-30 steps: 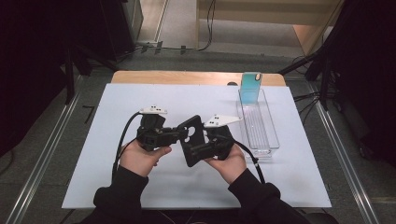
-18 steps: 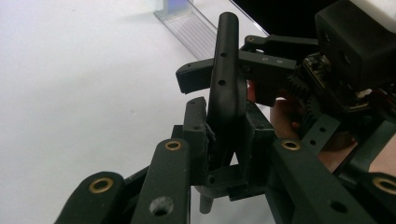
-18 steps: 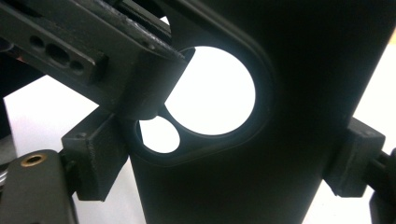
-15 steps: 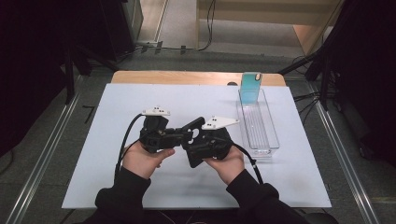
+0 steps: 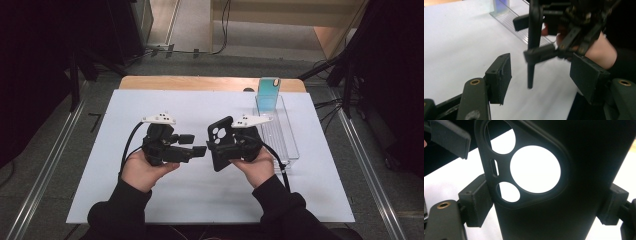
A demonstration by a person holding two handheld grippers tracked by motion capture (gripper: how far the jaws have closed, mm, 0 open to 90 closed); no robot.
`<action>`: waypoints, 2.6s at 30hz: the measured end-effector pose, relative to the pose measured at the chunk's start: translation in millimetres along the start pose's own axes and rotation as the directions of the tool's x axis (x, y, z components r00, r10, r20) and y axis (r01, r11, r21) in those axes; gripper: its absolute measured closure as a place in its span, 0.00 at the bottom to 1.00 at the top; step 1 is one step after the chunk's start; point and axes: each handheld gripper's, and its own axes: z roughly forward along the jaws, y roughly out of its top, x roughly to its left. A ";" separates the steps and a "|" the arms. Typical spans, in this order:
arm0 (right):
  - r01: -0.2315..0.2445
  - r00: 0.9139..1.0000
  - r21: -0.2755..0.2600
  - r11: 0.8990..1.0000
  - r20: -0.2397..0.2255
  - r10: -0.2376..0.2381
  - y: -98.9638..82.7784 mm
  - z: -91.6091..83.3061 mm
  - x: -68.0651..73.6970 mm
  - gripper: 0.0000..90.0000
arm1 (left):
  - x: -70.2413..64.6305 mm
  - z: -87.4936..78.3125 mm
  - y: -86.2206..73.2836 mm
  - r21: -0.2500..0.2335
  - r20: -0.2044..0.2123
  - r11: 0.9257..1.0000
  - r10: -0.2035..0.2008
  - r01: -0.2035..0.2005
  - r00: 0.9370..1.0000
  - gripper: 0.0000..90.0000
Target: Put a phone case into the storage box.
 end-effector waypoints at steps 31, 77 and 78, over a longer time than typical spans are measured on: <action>0.050 0.995 -0.017 0.999 -0.090 -0.051 45.4 -76.1 -65.2 0.15 | 40.1 -6.0 -85.9 0.056 -0.011 0.996 0.070 -0.069 0.998 0.38; -0.257 0.854 -0.100 0.961 0.441 0.274 39.6 -11.3 -202.4 0.15 | 57.5 -13.4 -106.1 0.054 -0.074 0.998 -0.013 0.017 0.997 0.38; -0.259 0.852 -0.095 0.961 0.447 0.274 38.7 -8.1 -203.1 0.15 | 57.5 -12.9 -106.2 0.051 -0.073 0.999 -0.011 0.015 0.997 0.38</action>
